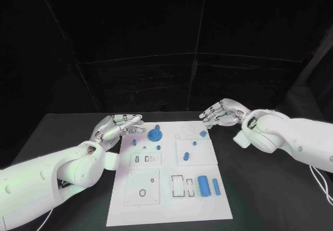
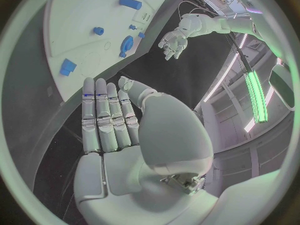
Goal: Assemble the parts on the task board
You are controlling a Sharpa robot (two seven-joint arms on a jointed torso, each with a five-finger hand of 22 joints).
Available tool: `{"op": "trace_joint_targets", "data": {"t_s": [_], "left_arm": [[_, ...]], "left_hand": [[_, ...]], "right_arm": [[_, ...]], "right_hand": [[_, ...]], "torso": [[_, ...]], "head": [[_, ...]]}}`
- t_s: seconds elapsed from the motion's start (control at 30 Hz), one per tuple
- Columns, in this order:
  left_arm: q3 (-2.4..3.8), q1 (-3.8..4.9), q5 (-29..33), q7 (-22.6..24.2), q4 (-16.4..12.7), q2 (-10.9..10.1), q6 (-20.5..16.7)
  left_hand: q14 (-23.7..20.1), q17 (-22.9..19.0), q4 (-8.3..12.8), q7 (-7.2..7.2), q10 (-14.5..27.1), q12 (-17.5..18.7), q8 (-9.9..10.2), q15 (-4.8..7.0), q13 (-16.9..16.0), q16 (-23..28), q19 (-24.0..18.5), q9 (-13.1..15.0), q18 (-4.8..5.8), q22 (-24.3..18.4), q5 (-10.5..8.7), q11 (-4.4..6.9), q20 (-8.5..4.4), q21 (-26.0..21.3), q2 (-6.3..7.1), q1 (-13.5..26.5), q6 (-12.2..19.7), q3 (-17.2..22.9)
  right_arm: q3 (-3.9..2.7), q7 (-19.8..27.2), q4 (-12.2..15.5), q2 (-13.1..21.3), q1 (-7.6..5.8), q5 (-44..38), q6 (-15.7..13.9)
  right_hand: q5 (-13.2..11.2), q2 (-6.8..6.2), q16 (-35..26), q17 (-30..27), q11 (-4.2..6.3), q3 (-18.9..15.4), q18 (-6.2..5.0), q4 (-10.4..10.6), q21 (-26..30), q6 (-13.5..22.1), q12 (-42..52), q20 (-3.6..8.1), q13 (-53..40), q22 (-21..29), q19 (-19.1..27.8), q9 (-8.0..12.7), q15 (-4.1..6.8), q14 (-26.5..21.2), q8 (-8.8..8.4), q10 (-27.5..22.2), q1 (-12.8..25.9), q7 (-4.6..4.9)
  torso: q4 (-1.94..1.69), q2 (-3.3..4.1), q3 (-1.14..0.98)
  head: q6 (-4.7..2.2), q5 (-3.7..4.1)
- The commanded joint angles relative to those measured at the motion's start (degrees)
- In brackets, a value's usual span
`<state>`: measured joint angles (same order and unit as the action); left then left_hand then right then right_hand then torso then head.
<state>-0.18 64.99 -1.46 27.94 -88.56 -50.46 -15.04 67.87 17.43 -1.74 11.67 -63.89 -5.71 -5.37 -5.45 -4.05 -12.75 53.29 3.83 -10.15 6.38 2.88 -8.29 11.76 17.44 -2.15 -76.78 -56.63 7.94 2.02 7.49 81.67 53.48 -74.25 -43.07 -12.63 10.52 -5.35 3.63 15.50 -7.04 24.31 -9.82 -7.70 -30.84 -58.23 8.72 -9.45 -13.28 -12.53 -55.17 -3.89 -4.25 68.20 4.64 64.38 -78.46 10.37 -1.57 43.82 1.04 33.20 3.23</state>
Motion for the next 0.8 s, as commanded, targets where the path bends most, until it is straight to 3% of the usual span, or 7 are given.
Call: {"op": "trace_joint_targets", "data": {"t_s": [0.03, 0.23, 0.37, 0.4, 0.57, 0.77, 0.8], "left_arm": [[0.0, 0.07, -0.55, 0.73, 0.16, 0.16, 1.32], [0.0, 0.06, -0.55, 0.72, 0.51, 0.46, 1.46], [0.0, 0.06, -0.55, 0.72, 0.7, 0.7, 1.6], [0.0, 0.05, -0.55, 0.72, 0.74, 0.74, 1.62], [-0.01, 0.04, -0.55, 0.72, 1.01, 0.94, 1.69], [-0.01, 0.0, -0.55, 0.73, 1.43, 1.27, 1.8], [-0.01, -0.01, -0.55, 0.74, 1.51, 1.34, 1.81]], "left_hand": [[-0.45, 0.07, 0.0, 0.0, -0.27, 0.4, 0.26, 0.1, 0.04, 0.35, -0.19, -0.02, -0.36, -0.09, 0.25, 0.01, 0.35, -0.37, 0.11, 0.4, -0.29, 0.29], [-0.51, 0.09, 0.03, 0.06, -0.24, 0.49, 0.32, 0.06, 0.05, 0.48, -0.25, -0.03, -0.36, -0.14, 0.25, -0.04, 0.38, -0.44, 0.15, 0.44, -0.25, 0.36], [-0.54, 0.11, 0.04, 0.09, -0.22, 0.54, 0.36, 0.04, 0.06, 0.55, -0.27, -0.04, -0.36, -0.17, 0.25, -0.07, 0.4, -0.47, 0.17, 0.47, -0.23, 0.39], [-0.54, 0.11, 0.04, 0.09, -0.22, 0.54, 0.36, 0.04, 0.06, 0.55, -0.27, -0.04, -0.36, -0.17, 0.25, -0.07, 0.4, -0.47, 0.17, 0.47, -0.23, 0.39], [-0.55, 0.13, 0.06, 0.14, -0.18, 0.6, 0.41, 0.02, 0.07, 0.63, -0.3, -0.05, -0.36, -0.19, 0.25, -0.1, 0.42, -0.51, 0.21, 0.5, -0.19, 0.43], [-0.55, 0.13, 0.06, 0.14, -0.18, 0.6, 0.41, 0.02, 0.07, 0.63, -0.3, -0.05, -0.36, -0.19, 0.25, -0.1, 0.42, -0.51, 0.21, 0.5, -0.19, 0.43], [-0.55, 0.13, 0.06, 0.14, -0.18, 0.6, 0.41, 0.02, 0.07, 0.63, -0.3, -0.05, -0.36, -0.19, 0.25, -0.1, 0.42, -0.51, 0.21, 0.5, -0.19, 0.43]], "right_arm": [[-0.02, 3.15, -0.76, 0.57, -0.14, 1.9, 0.7], [0.0, 1.42, -2.19, 0.62, -0.12, -9.35, -3.75], [0.0, 0.06, -2.91, 0.07, -0.11, -16.73, -5.22], [0.01, -0.4, -3.09, -0.12, -0.1, -18.8, -5.44], [0.01, -2.81, -4.05, -1.25, -0.08, -28.84, -5.59], [0.02, -4.37, -4.81, -2.46, -0.03, -38.3, -4.95], [0.03, -4.54, -4.89, -2.65, -0.02, -39.76, -4.82]], "right_hand": [[0.11, -0.37, 2.18, -0.32, 0.91, -1.62, -0.82, -0.47, -3.1, -1.25, 0.27, 1.47, 1.53, -1.08, -6.57, -0.31, 1.69, 4.72, 0.28, 4.0, 0.17, -0.15], [2.14, -3.06, 17.66, 9.03, 5.67, -6.62, -0.52, -2.26, -14.98, -3.47, 8.32, 5.51, -2.68, -9.62, -17.38, -0.5, 5.88, 18.91, 1.33, 15.95, -0.53, -3.46], [5.14, -3.41, 74.14, 59.23, 5.52, -10.72, 4.29, -1.77, -39.39, -2.86, 66.64, 7.21, -60.33, -41.8, -25.41, -0.44, 5.72, 20.06, 2.11, 22.9, 1.05, -5.63], [5.22, -2.09, 79.88, 66.11, 5.03, -10.95, 4.32, -0.94, -40.49, -2.52, 72.86, 7.08, -67.2, -43.25, -24.87, -0.42, 6.34, 20.67, 2.4, 23.0, 2.02, -3.04], [6.12, -0.13, 86.37, 74.5, 4.37, -12.03, 6.44, -0.99, -50.21, -1.0, 79.17, 5.28, -74.09, -58.46, -29.18, -0.36, 5.68, 21.8, 3.93, 23.86, 1.99, -2.6], [5.57, 0.21, 86.37, 74.5, 4.26, -12.56, 6.26, -0.82, -50.44, 0.37, 78.86, 5.18, -73.7, -58.15, -29.15, -0.15, 5.72, 21.8, 4.04, 23.36, 2.24, -2.8], [5.4, 0.31, 86.37, 74.5, 4.35, -12.63, 8.14, -0.76, -55.09, 0.64, 78.43, 5.2, -73.19, -68.36, -32.18, -0.13, 5.8, 21.8, 4.04, 22.92, 2.24, -2.86]], "torso": [[-0.06, 0.05, 0.0], [-0.17, 0.06, 0.0], [-0.28, 0.1, -0.11], [-0.28, 0.1, -0.01], [-0.18, 0.15, 0.04], [-0.17, 0.13, 0.02], [-0.18, 0.05, 0.07]], "head": [[-0.08, 0.38], [-0.06, 0.67], [0.01, 0.74], [0.04, 0.72], [0.19, 0.72], [0.43, 0.8], [0.56, 0.82]]}}
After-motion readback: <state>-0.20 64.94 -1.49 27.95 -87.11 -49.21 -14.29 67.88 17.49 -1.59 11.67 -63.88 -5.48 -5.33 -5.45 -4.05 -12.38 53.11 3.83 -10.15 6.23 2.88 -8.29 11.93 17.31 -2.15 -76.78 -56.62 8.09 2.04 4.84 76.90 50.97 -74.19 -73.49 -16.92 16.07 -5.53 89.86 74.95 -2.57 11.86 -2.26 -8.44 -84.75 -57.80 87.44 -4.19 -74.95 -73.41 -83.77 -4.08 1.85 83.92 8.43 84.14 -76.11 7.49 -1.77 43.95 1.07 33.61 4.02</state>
